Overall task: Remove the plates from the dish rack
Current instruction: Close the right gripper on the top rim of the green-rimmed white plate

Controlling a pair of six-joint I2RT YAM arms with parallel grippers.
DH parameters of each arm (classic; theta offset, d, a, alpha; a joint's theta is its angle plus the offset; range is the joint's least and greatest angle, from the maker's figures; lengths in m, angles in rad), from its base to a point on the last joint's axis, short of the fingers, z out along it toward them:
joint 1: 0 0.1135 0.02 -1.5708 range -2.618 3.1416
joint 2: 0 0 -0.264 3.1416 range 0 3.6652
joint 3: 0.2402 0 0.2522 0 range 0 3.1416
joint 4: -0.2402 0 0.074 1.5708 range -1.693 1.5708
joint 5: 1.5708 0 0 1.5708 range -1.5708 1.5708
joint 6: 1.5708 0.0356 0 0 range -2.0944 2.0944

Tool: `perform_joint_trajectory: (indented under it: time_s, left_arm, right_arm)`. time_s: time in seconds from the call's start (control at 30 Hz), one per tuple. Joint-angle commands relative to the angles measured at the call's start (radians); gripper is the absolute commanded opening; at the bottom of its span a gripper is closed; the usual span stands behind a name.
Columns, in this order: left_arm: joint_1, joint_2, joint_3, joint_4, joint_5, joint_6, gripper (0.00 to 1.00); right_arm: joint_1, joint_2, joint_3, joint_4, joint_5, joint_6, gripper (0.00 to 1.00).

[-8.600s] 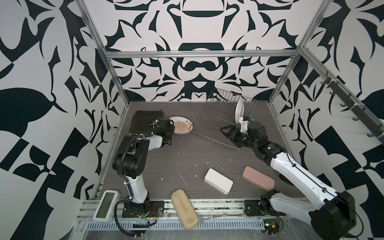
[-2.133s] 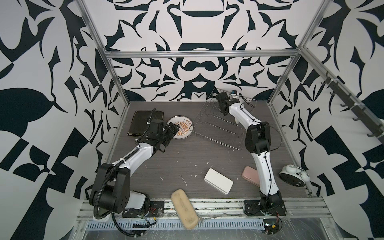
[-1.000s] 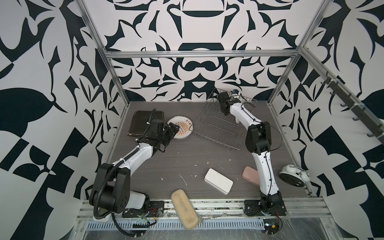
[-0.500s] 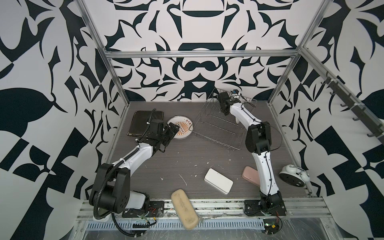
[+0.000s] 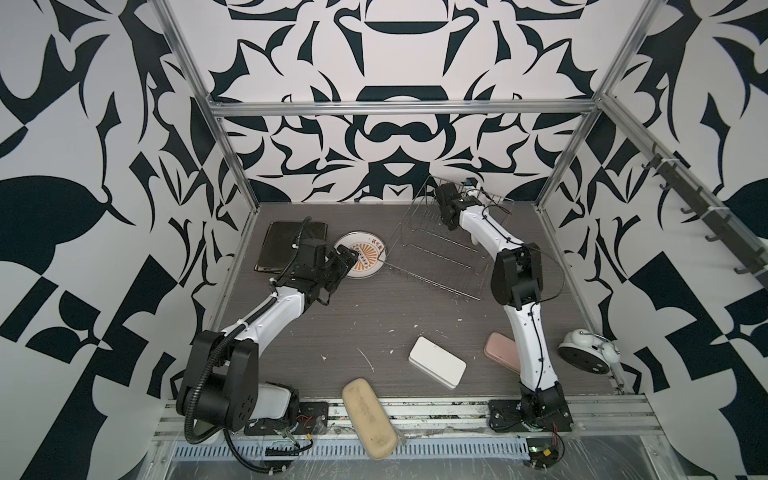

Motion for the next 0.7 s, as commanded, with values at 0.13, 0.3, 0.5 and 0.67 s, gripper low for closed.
perform_joint_trajectory:
  time_s: [0.13, 0.3, 0.5, 0.67]
  left_arm:
    - [-0.001, -0.033, -0.004, -0.015, -0.004, 0.005, 0.92]
    - [-0.001, -0.049, -0.008, -0.024, -0.009, 0.007, 0.92]
    - [-0.001, -0.071, -0.015, -0.033, -0.014, 0.007, 0.92]
    - [-0.001, -0.091, -0.021, -0.045, -0.021, 0.008, 0.92]
  right_arm:
    - [0.002, -0.107, -0.008, 0.077, 0.08, -0.026, 0.0]
    - [0.003, -0.13, -0.008, 0.088, 0.082, -0.037, 0.0]
    - [0.003, -0.165, -0.009, 0.095, 0.083, -0.054, 0.0]
    - [0.006, -0.21, -0.019, 0.1, 0.077, -0.062, 0.0]
